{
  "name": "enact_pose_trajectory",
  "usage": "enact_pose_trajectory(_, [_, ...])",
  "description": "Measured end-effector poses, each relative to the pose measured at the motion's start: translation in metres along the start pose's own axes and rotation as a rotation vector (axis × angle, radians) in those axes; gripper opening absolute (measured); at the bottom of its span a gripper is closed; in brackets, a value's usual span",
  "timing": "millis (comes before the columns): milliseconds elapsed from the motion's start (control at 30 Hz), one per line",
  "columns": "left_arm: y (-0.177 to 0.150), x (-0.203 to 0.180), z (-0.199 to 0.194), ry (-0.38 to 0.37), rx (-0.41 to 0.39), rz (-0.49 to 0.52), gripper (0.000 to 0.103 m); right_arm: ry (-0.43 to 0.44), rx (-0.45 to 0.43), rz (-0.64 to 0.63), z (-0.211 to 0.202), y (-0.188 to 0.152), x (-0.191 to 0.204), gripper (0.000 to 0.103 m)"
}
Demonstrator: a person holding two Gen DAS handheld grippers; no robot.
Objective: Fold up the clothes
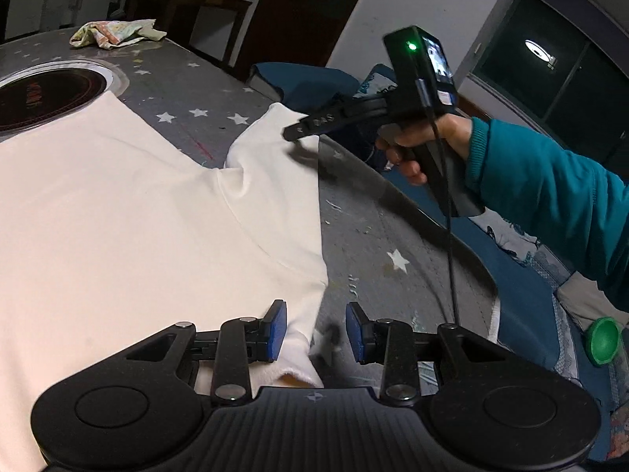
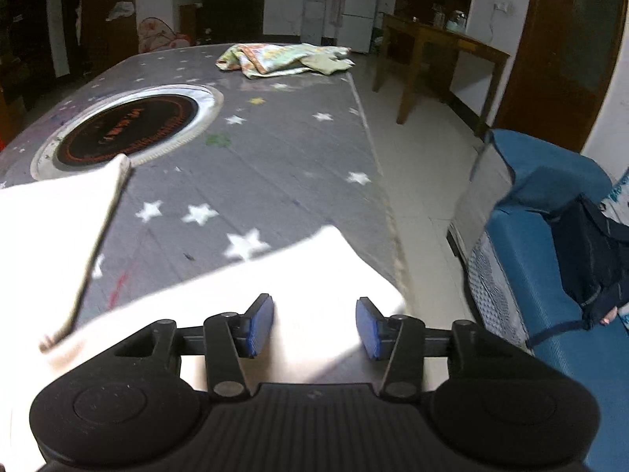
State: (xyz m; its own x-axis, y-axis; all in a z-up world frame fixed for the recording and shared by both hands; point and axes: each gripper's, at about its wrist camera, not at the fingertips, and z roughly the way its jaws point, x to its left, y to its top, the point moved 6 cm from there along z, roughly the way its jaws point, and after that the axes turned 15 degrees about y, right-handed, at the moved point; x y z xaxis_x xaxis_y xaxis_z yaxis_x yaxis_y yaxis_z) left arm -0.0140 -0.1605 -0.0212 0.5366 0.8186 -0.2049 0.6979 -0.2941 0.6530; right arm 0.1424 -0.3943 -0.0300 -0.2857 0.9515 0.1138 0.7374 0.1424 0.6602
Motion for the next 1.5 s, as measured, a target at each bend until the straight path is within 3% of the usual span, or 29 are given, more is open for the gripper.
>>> enact_pose_trajectory(200, [-0.01,0.004,-0.005,-0.091,0.034,-0.03,0.036,-0.055,0.04,0.037,-0.025,-0.023,-0.009,0.047])
enact_pose_trajectory(400, [-0.018,-0.001,-0.013,-0.122,0.039,0.025,0.037,-0.104,0.086,-0.054,-0.04,-0.031,0.007,0.047])
enact_pose_trajectory(567, [-0.019,0.002,-0.018,-0.12,0.025,-0.004,0.041,0.031,0.062,-0.081,-0.036,-0.028,0.037,0.051])
enact_pose_trajectory(700, [-0.011,0.018,-0.048,-0.077,-0.067,-0.027,0.044,0.019,0.083,-0.093,-0.03,-0.032,0.038,0.056])
enact_pose_trajectory(800, [-0.002,0.056,-0.077,0.033,-0.163,-0.091,0.044,-0.031,0.09,-0.088,-0.032,-0.028,0.031,0.056])
enact_pose_trajectory(900, [0.002,0.113,-0.102,0.214,-0.231,-0.222,0.044,-0.022,0.07,-0.086,-0.035,-0.022,0.032,0.056])
enact_pose_trajectory(967, [0.001,0.157,-0.116,0.365,-0.256,-0.323,0.044,-0.001,0.053,-0.09,-0.037,-0.018,0.038,0.056])
enact_pose_trajectory(1067, [-0.001,0.212,-0.126,0.637,-0.265,-0.375,0.045,0.046,0.034,-0.131,-0.037,-0.007,0.057,0.056])
enact_pose_trajectory(1133, [-0.002,0.24,-0.127,0.754,-0.261,-0.399,0.049,0.082,0.027,-0.158,-0.035,0.0,0.071,0.056])
enact_pose_trajectory(1200, [-0.003,0.262,-0.123,0.798,-0.24,-0.436,0.055,0.123,0.022,-0.193,-0.031,0.009,0.09,0.056])
enact_pose_trajectory(1433, [-0.014,0.291,-0.092,0.81,-0.163,-0.461,0.052,0.197,0.013,-0.296,-0.014,0.031,0.141,0.058])
enact_pose_trajectory(1467, [-0.014,0.291,-0.088,0.813,-0.168,-0.458,0.045,0.205,0.012,-0.307,-0.012,0.033,0.147,0.058])
enact_pose_trajectory(1500, [-0.015,0.291,-0.089,0.812,-0.178,-0.448,0.031,0.211,0.01,-0.317,-0.01,0.034,0.152,0.06])
